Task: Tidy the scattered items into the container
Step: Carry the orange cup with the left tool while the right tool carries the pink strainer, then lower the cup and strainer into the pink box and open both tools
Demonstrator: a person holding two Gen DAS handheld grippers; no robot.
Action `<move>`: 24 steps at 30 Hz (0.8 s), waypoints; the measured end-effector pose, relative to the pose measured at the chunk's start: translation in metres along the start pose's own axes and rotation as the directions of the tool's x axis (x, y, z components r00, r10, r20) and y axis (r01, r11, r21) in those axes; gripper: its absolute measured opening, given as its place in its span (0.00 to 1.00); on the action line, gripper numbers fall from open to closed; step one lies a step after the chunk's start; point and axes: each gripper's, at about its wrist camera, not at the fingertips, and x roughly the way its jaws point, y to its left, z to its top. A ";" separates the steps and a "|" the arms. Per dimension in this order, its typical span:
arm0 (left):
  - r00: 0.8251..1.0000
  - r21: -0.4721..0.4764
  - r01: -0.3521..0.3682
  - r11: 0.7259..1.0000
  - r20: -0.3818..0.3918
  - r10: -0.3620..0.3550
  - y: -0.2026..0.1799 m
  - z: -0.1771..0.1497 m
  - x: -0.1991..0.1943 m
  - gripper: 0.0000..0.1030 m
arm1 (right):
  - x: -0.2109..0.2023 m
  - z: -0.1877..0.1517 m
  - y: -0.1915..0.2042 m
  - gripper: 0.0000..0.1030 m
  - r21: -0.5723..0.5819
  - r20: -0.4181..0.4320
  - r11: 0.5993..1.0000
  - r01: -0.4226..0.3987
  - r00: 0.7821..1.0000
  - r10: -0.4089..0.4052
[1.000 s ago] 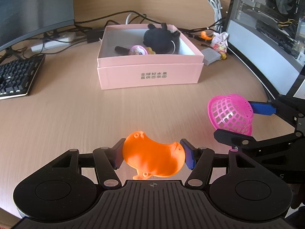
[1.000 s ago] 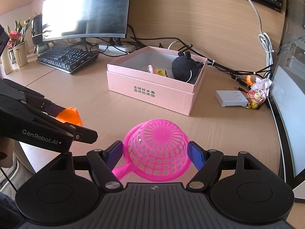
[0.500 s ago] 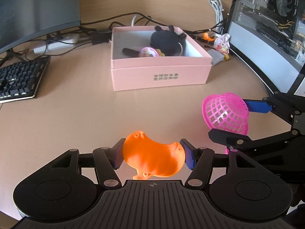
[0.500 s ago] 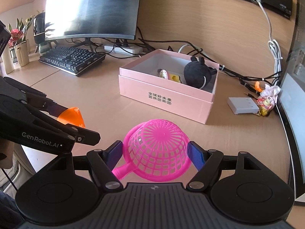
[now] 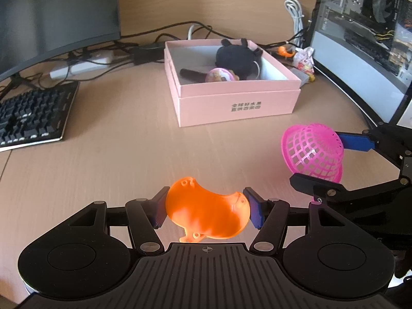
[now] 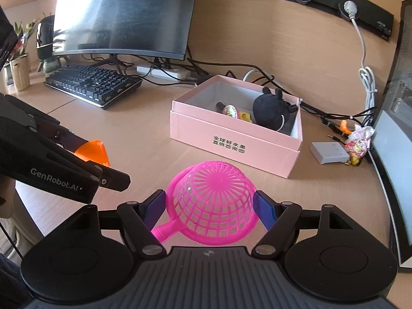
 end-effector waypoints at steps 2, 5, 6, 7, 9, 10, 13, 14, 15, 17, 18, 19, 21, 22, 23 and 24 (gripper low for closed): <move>1.000 0.007 0.017 1.000 0.004 -0.017 0.000 0.002 0.000 0.64 | -0.003 0.002 0.000 0.73 0.000 -0.001 1.000 0.020 1.000 -0.020; 0.999 0.016 0.031 0.999 0.011 -0.031 -0.001 0.004 0.001 0.64 | -0.004 0.005 -0.002 0.73 -0.008 -0.004 0.999 0.041 0.999 -0.041; 0.999 0.013 0.036 0.999 0.014 -0.036 -0.001 0.005 0.002 0.64 | -0.003 0.006 -0.004 0.73 -0.016 -0.007 0.999 0.043 0.999 -0.043; 0.999 0.009 0.040 0.999 0.018 -0.040 0.000 0.007 0.002 0.64 | -0.003 0.007 -0.005 0.73 -0.027 -0.009 0.999 0.044 0.999 -0.044; 0.999 -0.001 0.041 0.999 0.027 -0.041 -0.001 0.010 0.005 0.64 | -0.001 0.010 -0.008 0.73 -0.050 -0.010 0.998 0.044 0.999 -0.044; 0.999 -0.006 0.040 0.999 0.032 -0.040 -0.001 0.013 0.007 0.64 | -0.001 0.012 -0.010 0.73 -0.062 -0.008 0.997 0.043 0.999 -0.043; 0.998 -0.028 0.030 0.999 0.047 -0.028 -0.002 0.024 0.013 0.64 | 0.002 0.020 -0.019 0.73 -0.092 0.009 0.995 0.042 0.999 -0.041; 0.998 -0.035 0.028 0.999 0.056 -0.026 -0.003 0.029 0.014 0.64 | 0.002 0.024 -0.024 0.73 -0.098 0.019 0.994 0.043 0.999 -0.041; 0.997 -0.042 0.027 0.999 0.069 -0.024 -0.004 0.036 0.014 0.64 | 0.003 0.029 -0.030 0.73 -0.103 0.030 0.994 0.046 0.999 -0.043; 0.995 -0.053 0.022 0.998 0.102 -0.017 -0.005 0.053 0.014 0.64 | 0.004 0.042 -0.046 0.73 -0.108 0.065 0.992 0.066 0.996 -0.059; 0.993 -0.055 0.017 0.998 0.119 -0.011 -0.006 0.064 0.016 0.64 | 0.004 0.050 -0.054 0.73 -0.107 0.085 0.991 0.079 0.994 -0.070; 0.990 -0.055 0.012 0.998 0.138 -0.005 -0.007 0.076 0.018 0.64 | 0.004 0.058 -0.065 0.73 -0.102 0.111 0.990 0.094 0.990 -0.083; 0.983 -0.047 0.004 0.999 0.182 0.005 -0.012 0.101 0.024 0.64 | 0.004 0.074 -0.084 0.73 -0.089 0.159 0.989 0.122 0.981 -0.106; 0.978 -0.040 -0.002 0.999 0.207 0.011 -0.014 0.116 0.028 0.64 | 0.004 0.081 -0.093 0.73 -0.083 0.183 0.987 0.136 0.976 -0.119; 0.973 -0.036 -0.011 0.999 0.231 0.020 -0.016 0.130 0.033 0.64 | 0.005 0.089 -0.102 0.73 -0.077 0.204 0.986 0.149 0.970 -0.131; 0.967 -0.040 -0.019 0.999 0.252 0.029 -0.017 0.145 0.039 0.64 | 0.007 0.094 -0.109 0.73 -0.071 0.218 0.985 0.157 0.966 -0.138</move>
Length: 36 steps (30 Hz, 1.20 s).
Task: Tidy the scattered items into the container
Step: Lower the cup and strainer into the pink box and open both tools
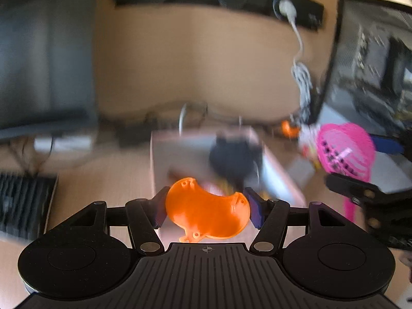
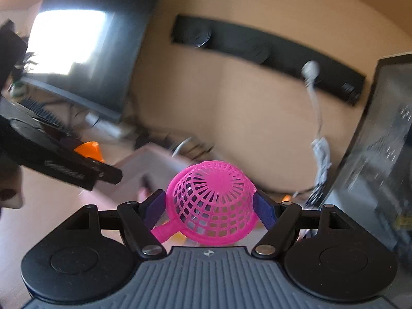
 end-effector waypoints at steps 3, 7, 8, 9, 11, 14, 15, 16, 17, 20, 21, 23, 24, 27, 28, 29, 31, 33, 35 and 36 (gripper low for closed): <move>1.000 -0.033 0.005 0.999 0.027 -0.004 -0.001 0.029 0.030 0.75 | 0.015 0.011 -0.015 0.73 0.001 0.035 1.000 0.015 0.999 -0.015; 0.999 -0.102 -0.028 0.994 0.021 0.030 0.015 0.034 0.039 0.90 | 0.040 0.018 -0.021 0.73 0.020 0.068 1.000 -0.024 0.997 0.023; 0.999 -0.121 -0.037 0.992 0.020 0.040 0.022 0.029 0.033 0.92 | 0.048 0.020 -0.019 0.73 0.023 0.071 0.999 -0.044 0.997 0.042; 0.999 -0.140 -0.048 0.989 0.016 0.050 0.030 0.022 0.026 0.92 | 0.058 0.022 -0.014 0.73 0.021 0.073 0.998 -0.066 0.995 0.065; 0.998 -0.161 -0.066 0.985 -0.012 0.065 0.042 0.006 0.013 0.92 | 0.081 0.026 -0.003 0.73 0.011 0.070 0.993 -0.122 0.990 0.121; 0.994 -0.180 -0.094 0.979 -0.071 0.082 0.052 -0.019 -0.003 0.93 | 0.113 0.031 0.017 0.73 -0.012 0.056 0.982 -0.190 0.980 0.191; 0.992 -0.188 -0.098 0.977 -0.093 0.081 0.053 -0.026 -0.005 0.93 | 0.121 0.031 0.024 0.73 -0.022 0.047 0.978 -0.208 0.977 0.208; 0.991 -0.190 -0.098 0.977 -0.111 0.077 0.054 -0.032 -0.007 0.93 | 0.130 0.032 0.032 0.73 -0.035 0.035 0.974 -0.222 0.974 0.224; 0.989 -0.186 -0.098 0.978 -0.125 0.075 0.052 -0.037 -0.008 0.94 | 0.138 0.031 0.039 0.73 -0.049 0.021 0.971 -0.233 0.972 0.234; 0.985 -0.159 -0.104 0.982 -0.154 0.080 0.043 -0.045 -0.006 0.94 | 0.152 0.029 0.049 0.75 -0.051 -0.013 0.963 -0.264 0.964 0.264; 0.983 -0.160 -0.105 0.981 -0.165 0.079 0.041 -0.047 -0.004 0.94 | 0.154 0.028 0.049 0.76 -0.046 -0.014 0.962 -0.271 0.963 0.270; 0.981 -0.168 -0.096 0.981 -0.182 0.065 0.036 -0.049 0.000 0.94 | 0.151 0.027 0.046 0.77 -0.035 -0.006 0.961 -0.275 0.961 0.275; 0.980 -0.167 -0.090 0.982 -0.188 0.058 0.032 -0.049 0.002 0.95 | 0.148 0.026 0.044 0.78 -0.028 -0.001 0.962 -0.271 0.962 0.271; 0.978 -0.146 -0.072 0.987 -0.204 0.041 0.019 -0.048 0.008 0.95 | 0.139 0.019 0.027 0.78 0.016 0.005 0.971 -0.237 0.972 0.237; 0.978 -0.135 -0.064 0.989 -0.207 0.035 0.015 -0.047 0.008 0.95 | 0.136 0.016 0.020 0.78 0.034 0.005 0.976 -0.217 0.976 0.217; 0.977 -0.123 -0.056 0.991 -0.209 0.030 0.011 -0.048 0.009 0.95 | 0.133 0.011 0.013 0.78 0.055 0.004 0.981 -0.188 0.982 0.188; 0.977 -0.096 -0.042 0.995 -0.212 0.020 0.002 -0.049 0.012 0.97 | 0.126 -0.001 -0.003 0.78 0.096 -0.006 0.988 -0.117 0.993 0.118; 0.975 -0.078 -0.026 0.997 -0.221 0.008 -0.004 -0.051 0.014 0.97 | 0.119 -0.015 -0.020 0.78 0.139 -0.028 0.990 -0.026 0.999 0.031; 0.971 -0.067 -0.010 0.998 -0.237 -0.007 -0.009 -0.055 0.016 0.97 | 0.111 -0.033 -0.035 0.79 0.172 -0.061 0.983 0.070 0.996 -0.061; 0.969 -0.062 -0.003 0.998 -0.245 -0.012 -0.011 -0.056 0.017 0.97 | 0.108 -0.042 -0.043 0.78 0.187 -0.083 0.976 0.112 0.992 -0.098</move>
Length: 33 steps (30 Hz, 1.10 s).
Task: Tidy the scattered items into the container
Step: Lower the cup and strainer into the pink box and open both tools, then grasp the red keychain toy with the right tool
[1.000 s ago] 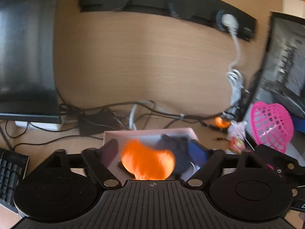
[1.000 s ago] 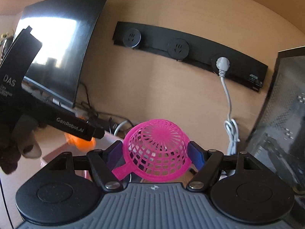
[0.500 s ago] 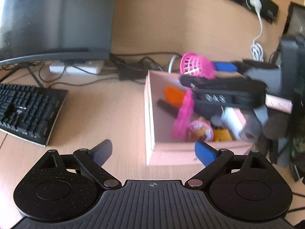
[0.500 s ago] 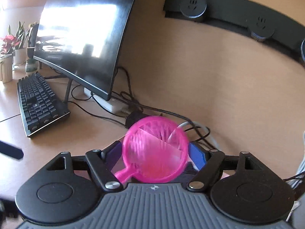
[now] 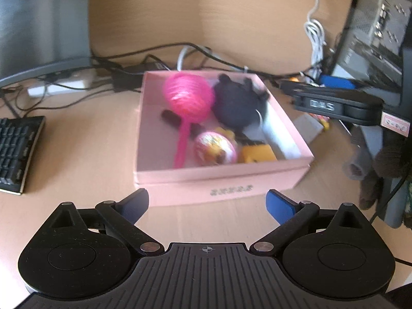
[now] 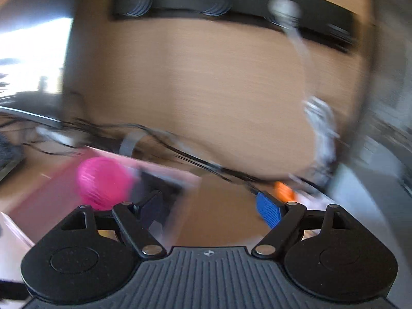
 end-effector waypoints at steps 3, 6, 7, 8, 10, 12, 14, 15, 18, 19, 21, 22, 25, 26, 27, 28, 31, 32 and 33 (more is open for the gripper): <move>1.000 0.016 0.010 1.000 -0.021 -0.010 -0.005 -0.002 0.005 0.98 | -0.002 -0.026 -0.027 0.79 0.064 -0.079 0.995 0.072 0.995 -0.067; 0.999 0.025 0.020 0.999 -0.029 -0.019 -0.008 -0.003 0.006 0.98 | -0.004 -0.047 -0.038 0.79 0.068 -0.129 0.994 0.086 0.989 -0.077; 0.999 0.028 0.021 0.999 -0.030 -0.020 -0.009 -0.003 0.006 0.98 | -0.004 -0.053 -0.039 0.79 0.060 -0.138 0.994 0.087 0.987 -0.078; 0.999 0.031 0.022 0.999 -0.032 -0.021 -0.009 -0.002 0.006 0.98 | -0.003 -0.058 -0.041 0.79 0.058 -0.149 0.994 0.090 0.986 -0.080; 0.999 0.034 0.025 0.999 -0.042 -0.024 -0.010 -0.002 0.008 0.98 | 0.002 -0.065 -0.044 0.79 0.075 -0.168 0.992 0.098 0.982 -0.084; 0.998 0.036 0.026 0.999 -0.058 -0.024 -0.010 -0.002 0.011 0.98 | 0.012 -0.066 -0.042 0.79 0.083 -0.178 0.991 0.105 0.980 -0.089; 0.997 0.035 0.026 0.999 -0.071 -0.024 -0.010 -0.003 0.013 0.98 | 0.019 -0.065 -0.044 0.79 0.091 -0.180 0.991 0.103 0.980 -0.085; 0.997 0.034 0.025 0.999 -0.074 -0.023 -0.010 -0.002 0.014 0.98 | 0.023 -0.062 -0.045 0.79 0.094 -0.172 0.990 0.101 0.982 -0.083; 0.997 0.029 0.024 0.999 -0.079 -0.022 -0.009 -0.002 0.016 0.98 | 0.036 -0.048 -0.047 0.79 0.125 -0.151 0.982 0.138 0.981 -0.118; 0.996 0.027 0.024 0.999 -0.082 -0.021 -0.009 -0.002 0.017 0.98 | 0.045 -0.041 -0.047 0.78 0.134 -0.158 0.975 0.176 0.975 -0.154; 0.996 0.024 0.025 0.999 -0.086 -0.022 -0.009 -0.002 0.018 0.98 | 0.063 -0.032 -0.048 0.75 0.150 -0.176 0.957 0.248 0.959 -0.221; 0.996 0.022 0.025 0.999 -0.088 -0.023 -0.008 -0.002 0.018 0.98 | 0.071 -0.029 -0.048 0.73 0.155 -0.189 0.948 0.277 0.950 -0.247; 0.995 0.007 0.021 1.000 -0.097 -0.020 -0.005 -0.002 0.019 0.98 | 0.096 -0.024 -0.049 0.73 0.172 -0.223 0.931 0.322 0.933 -0.281; 0.995 -0.001 0.015 1.000 -0.098 -0.015 -0.003 -0.002 0.020 0.98 | 0.104 -0.024 -0.049 0.73 0.168 -0.231 0.927 0.337 0.927 -0.295; 0.995 -0.011 0.009 1.000 -0.100 -0.010 -0.001 -0.002 0.021 0.98 | 0.109 -0.025 -0.049 0.73 0.166 -0.239 0.921 0.352 0.921 -0.309; 0.995 -0.023 0.002 1.000 -0.103 -0.004 0.001 -0.002 0.022 0.98 | 0.115 -0.025 -0.050 0.73 0.167 -0.251 0.915 0.368 0.913 -0.322; 0.993 -0.049 -0.013 0.999 -0.115 0.007 0.007 -0.002 0.025 0.98 | 0.127 -0.029 -0.057 0.70 0.196 -0.285 0.908 0.370 0.907 -0.309; 0.993 -0.053 -0.015 0.998 -0.118 0.009 0.008 -0.002 0.026 0.98 | 0.129 -0.029 -0.058 0.70 0.204 -0.288 0.909 0.364 0.909 -0.300; 0.993 -0.055 -0.017 0.998 -0.121 0.010 0.008 -0.003 0.026 0.98 | 0.130 -0.028 -0.059 0.69 0.209 -0.287 0.910 0.358 0.912 -0.293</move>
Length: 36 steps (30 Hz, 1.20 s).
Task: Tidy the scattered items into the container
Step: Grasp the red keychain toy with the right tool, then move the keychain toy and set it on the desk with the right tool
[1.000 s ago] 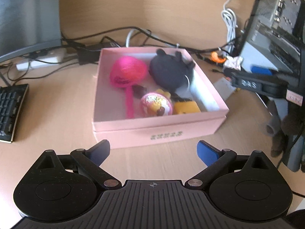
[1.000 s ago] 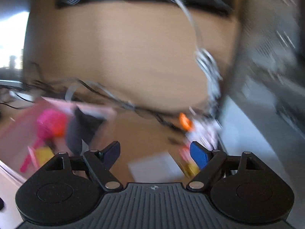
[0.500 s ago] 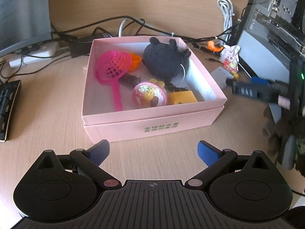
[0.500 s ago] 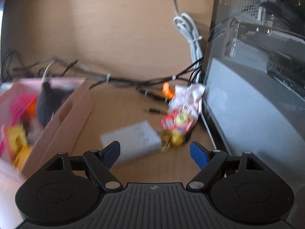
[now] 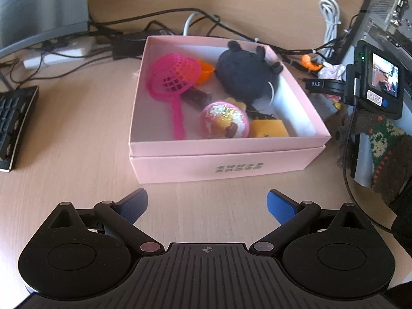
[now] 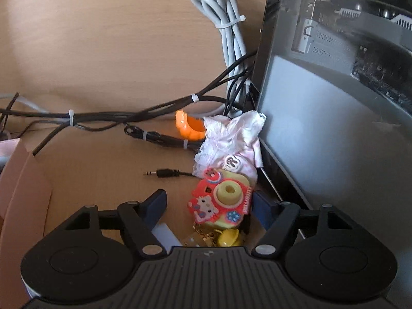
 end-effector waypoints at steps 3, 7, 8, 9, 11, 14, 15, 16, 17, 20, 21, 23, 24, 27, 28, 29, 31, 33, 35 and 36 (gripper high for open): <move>1.000 -0.001 0.001 1.000 -0.001 -0.001 0.000 -0.001 0.001 0.98 | 0.000 0.002 -0.001 0.48 -0.013 -0.002 1.000 -0.027 1.000 0.027; 1.000 0.004 0.003 1.000 0.010 -0.003 -0.002 -0.002 -0.003 0.98 | -0.016 -0.003 -0.003 0.43 -0.033 -0.004 0.996 -0.082 0.997 0.082; 1.000 0.007 0.003 1.000 0.014 -0.003 -0.002 -0.003 -0.004 0.98 | -0.024 -0.006 -0.004 0.43 -0.038 0.002 0.995 -0.094 0.996 0.094; 1.000 0.009 0.004 1.000 0.019 -0.004 -0.003 -0.003 -0.006 0.98 | -0.032 -0.009 -0.006 0.43 -0.039 0.007 0.993 -0.108 0.994 0.108; 1.000 0.014 0.008 1.000 0.029 -0.009 -0.004 -0.006 -0.010 0.98 | -0.053 -0.017 -0.010 0.43 -0.045 0.021 0.990 -0.135 0.991 0.136; 0.999 0.030 0.018 0.999 0.043 -0.019 -0.006 -0.012 -0.018 0.98 | -0.091 -0.026 -0.019 0.43 -0.071 0.049 0.983 -0.170 0.984 0.174; 0.999 0.037 0.021 0.999 0.046 -0.023 -0.006 -0.014 -0.020 0.98 | -0.103 -0.029 -0.023 0.43 -0.079 0.056 0.980 -0.182 0.981 0.187; 0.998 0.043 0.025 0.999 0.049 -0.027 -0.006 -0.017 -0.023 0.98 | -0.116 -0.034 -0.026 0.43 -0.089 0.063 0.977 -0.194 0.978 0.200; 0.998 0.047 0.029 0.998 0.051 -0.032 -0.006 -0.019 -0.025 0.98 | -0.129 -0.038 -0.028 0.43 -0.099 0.068 0.973 -0.206 0.975 0.213; 0.998 0.057 0.035 0.998 0.054 -0.038 -0.002 -0.027 -0.029 0.98 | -0.163 -0.053 -0.030 0.43 -0.133 0.063 0.957 -0.258 0.961 0.268; 0.998 0.058 0.035 0.998 0.052 -0.038 0.000 -0.030 -0.030 0.98 | -0.171 -0.057 -0.029 0.43 -0.146 0.059 0.951 -0.271 0.958 0.282; 0.998 0.059 0.035 0.998 0.046 -0.038 0.003 -0.035 -0.031 0.98 | -0.191 -0.068 -0.025 0.43 -0.165 0.044 0.934 -0.316 0.944 0.327; 0.998 0.061 0.036 0.997 0.043 -0.039 0.005 -0.037 -0.032 0.98 | -0.199 -0.072 -0.022 0.43 -0.177 0.037 0.924 -0.338 0.936 0.349; 0.998 0.073 0.036 0.997 0.043 -0.039 0.008 -0.043 -0.036 0.98 | -0.220 -0.087 -0.008 0.43 -0.228 0.011 0.884 -0.408 0.907 0.422; 0.998 0.076 0.034 0.997 0.046 -0.038 0.010 -0.045 -0.038 0.98 | -0.226 -0.092 -0.001 0.43 -0.248 -0.003 0.866 -0.434 0.894 0.447; 0.998 0.076 0.032 0.997 0.050 -0.036 0.011 -0.047 -0.040 0.98 | -0.230 -0.097 0.005 0.43 -0.266 -0.020 0.848 -0.459 0.882 0.471; 0.998 0.065 0.025 0.998 0.056 -0.028 0.016 -0.051 -0.045 0.98 | -0.236 -0.105 0.018 0.43 -0.292 -0.054 0.815 -0.501 0.859 0.508; 0.998 0.047 0.015 0.999 0.061 -0.018 0.022 -0.056 -0.050 0.98 | -0.241 -0.113 0.031 0.43 -0.326 -0.078 0.785 -0.526 0.843 0.532; 0.998 0.024 0.004 1.000 0.062 -0.005 0.029 -0.061 -0.055 0.98 | -0.242 -0.120 0.042 0.43 -0.348 -0.098 0.766 -0.540 0.834 0.544; 0.998 0.013 -0.002 1.000 0.060 0.001 0.034 -0.064 -0.057 0.98 | -0.242 -0.123 0.046 0.43 -0.352 -0.107 0.761 -0.545 0.831 0.546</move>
